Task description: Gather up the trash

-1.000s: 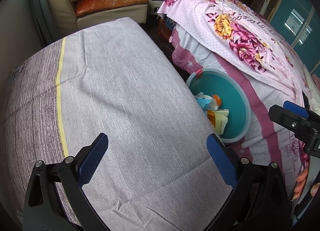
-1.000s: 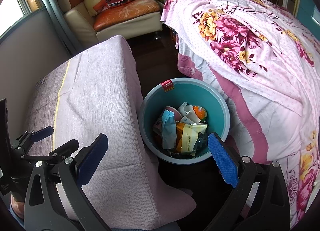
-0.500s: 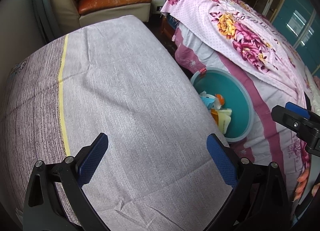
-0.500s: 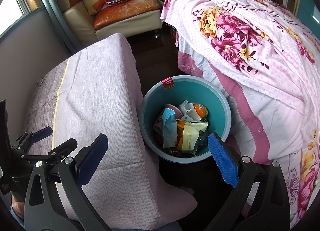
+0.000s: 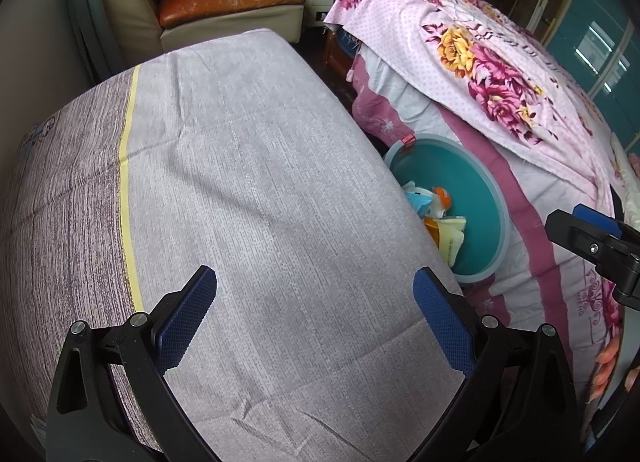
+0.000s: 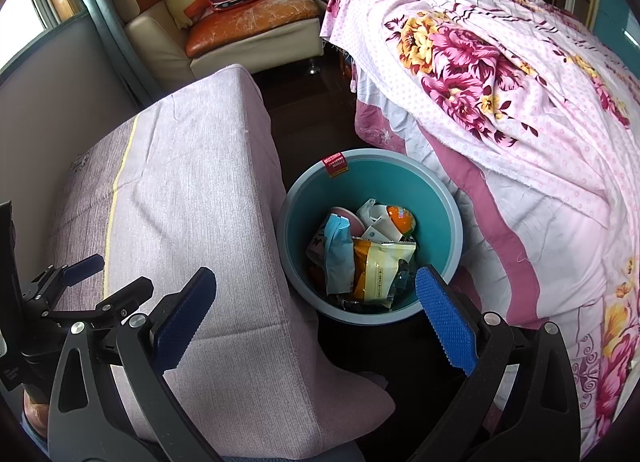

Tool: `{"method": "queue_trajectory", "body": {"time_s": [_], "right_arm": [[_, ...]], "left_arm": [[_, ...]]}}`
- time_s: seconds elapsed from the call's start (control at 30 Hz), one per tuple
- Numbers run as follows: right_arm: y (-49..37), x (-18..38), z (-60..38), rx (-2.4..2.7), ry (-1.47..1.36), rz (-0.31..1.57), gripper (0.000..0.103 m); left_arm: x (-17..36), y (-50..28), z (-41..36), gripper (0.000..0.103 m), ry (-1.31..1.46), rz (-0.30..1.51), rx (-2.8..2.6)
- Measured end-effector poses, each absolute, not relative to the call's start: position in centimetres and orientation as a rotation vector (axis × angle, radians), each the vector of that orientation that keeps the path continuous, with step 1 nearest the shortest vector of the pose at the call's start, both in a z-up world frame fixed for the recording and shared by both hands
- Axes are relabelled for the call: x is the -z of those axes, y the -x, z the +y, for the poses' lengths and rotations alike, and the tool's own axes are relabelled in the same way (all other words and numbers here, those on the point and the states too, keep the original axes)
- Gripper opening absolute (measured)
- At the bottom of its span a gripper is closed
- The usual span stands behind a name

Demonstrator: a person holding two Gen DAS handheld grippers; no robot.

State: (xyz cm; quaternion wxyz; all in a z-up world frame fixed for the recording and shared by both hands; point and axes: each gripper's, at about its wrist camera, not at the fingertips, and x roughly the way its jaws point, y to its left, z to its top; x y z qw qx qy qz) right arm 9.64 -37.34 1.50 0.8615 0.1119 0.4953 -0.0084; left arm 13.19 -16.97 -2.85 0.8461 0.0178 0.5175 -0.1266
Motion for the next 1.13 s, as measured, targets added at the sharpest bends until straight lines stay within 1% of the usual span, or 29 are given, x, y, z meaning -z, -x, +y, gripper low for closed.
{"method": "queue_trajectory", "body": {"time_s": [1.13], "right_arm": [[-9.74,-1.77,-37.69,0.023,-0.241,1.037,0.096]], "left_arm": [[3.03,-12.93,-16.67,0.099,-0.045,1.096,0.23]]}}
